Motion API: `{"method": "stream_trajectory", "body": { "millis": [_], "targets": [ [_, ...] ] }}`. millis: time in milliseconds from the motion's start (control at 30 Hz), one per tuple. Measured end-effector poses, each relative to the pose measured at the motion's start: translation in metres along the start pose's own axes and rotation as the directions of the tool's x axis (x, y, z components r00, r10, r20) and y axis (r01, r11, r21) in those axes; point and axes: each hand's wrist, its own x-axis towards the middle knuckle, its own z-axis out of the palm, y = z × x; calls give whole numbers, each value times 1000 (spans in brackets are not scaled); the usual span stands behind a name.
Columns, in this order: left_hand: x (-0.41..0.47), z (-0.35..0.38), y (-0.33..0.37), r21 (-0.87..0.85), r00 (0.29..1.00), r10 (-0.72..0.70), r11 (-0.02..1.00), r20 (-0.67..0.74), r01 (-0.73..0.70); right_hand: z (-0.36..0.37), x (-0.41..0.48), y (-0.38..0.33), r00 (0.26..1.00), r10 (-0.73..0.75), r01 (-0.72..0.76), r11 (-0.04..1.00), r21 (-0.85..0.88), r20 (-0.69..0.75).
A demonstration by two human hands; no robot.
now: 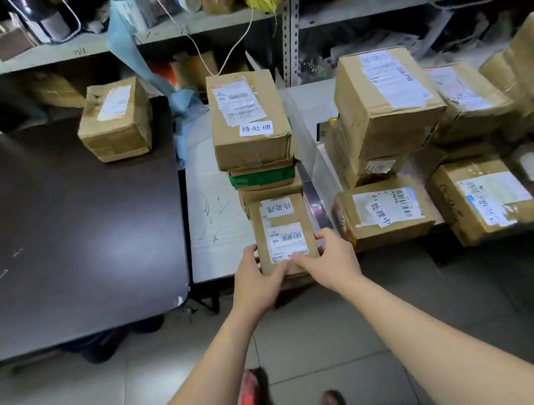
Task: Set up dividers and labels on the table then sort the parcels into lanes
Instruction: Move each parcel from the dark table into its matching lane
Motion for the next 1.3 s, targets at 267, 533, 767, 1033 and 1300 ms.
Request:
{"method": "stream_trajectory", "body": {
  "millis": [267, 533, 767, 1033, 1300],
  "targets": [
    [-1, -12, 5, 162, 999, 7, 987, 31, -12, -4, -1, -10, 998, -47, 38, 981, -191, -45],
    [29, -114, 52, 447, 984, 156, 889, -86, -102, 7, 4, -123, 862, -507, 497, 833, -244, 24],
    [92, -262, 70, 720, 933, 257, 694, -251, 2, 64, 47, -255, 727, -661, 674, 639, -370, 184],
    [241, -389, 47, 621, 949, 182, 784, -257, 18, 152, 155, -372, 882, -423, 467, 843, -266, 209],
    [368, -404, 21, 188, 996, -19, 981, -91, 36, 207, 241, -424, 978, -158, 176, 976, -129, 137]
  ]
}}
